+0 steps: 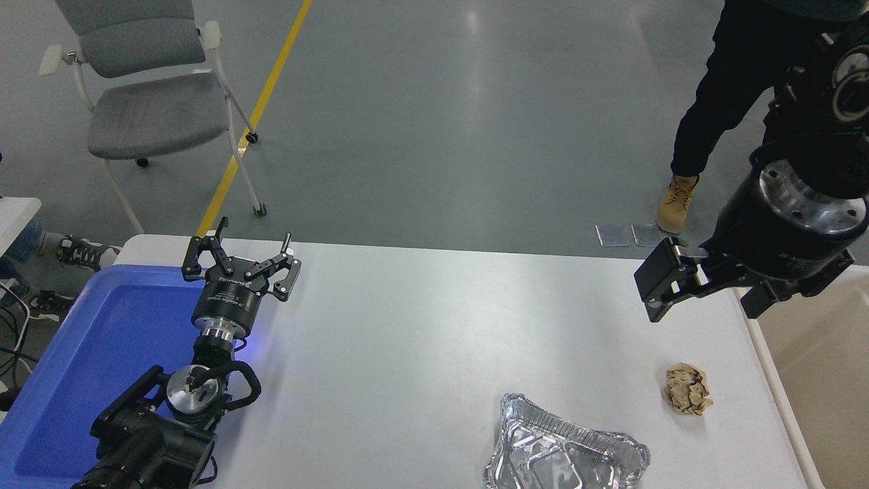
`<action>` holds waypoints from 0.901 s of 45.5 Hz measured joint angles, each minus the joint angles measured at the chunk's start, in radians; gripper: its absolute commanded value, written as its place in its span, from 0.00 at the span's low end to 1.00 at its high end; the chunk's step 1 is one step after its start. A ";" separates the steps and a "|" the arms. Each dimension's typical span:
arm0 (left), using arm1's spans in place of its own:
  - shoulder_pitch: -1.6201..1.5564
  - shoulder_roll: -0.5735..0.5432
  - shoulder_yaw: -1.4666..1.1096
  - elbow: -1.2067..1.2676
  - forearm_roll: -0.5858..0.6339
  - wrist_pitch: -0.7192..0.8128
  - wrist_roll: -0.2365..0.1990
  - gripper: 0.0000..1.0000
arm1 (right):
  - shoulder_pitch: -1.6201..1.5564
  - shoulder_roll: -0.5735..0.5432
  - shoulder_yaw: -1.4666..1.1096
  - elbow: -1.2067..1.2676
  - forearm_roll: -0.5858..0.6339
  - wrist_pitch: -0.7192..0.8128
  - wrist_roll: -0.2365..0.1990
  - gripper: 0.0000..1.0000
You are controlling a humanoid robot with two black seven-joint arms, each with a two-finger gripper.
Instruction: Pick up foil plate and place in dustbin
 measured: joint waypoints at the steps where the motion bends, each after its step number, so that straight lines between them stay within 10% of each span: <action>1: 0.000 0.000 0.000 0.000 0.000 0.000 0.000 0.99 | 0.000 0.000 0.000 0.000 0.000 0.000 0.000 1.00; 41: 0.000 0.001 0.000 0.000 0.000 0.000 0.001 0.99 | -0.005 -0.001 0.004 0.000 0.009 0.000 0.000 1.00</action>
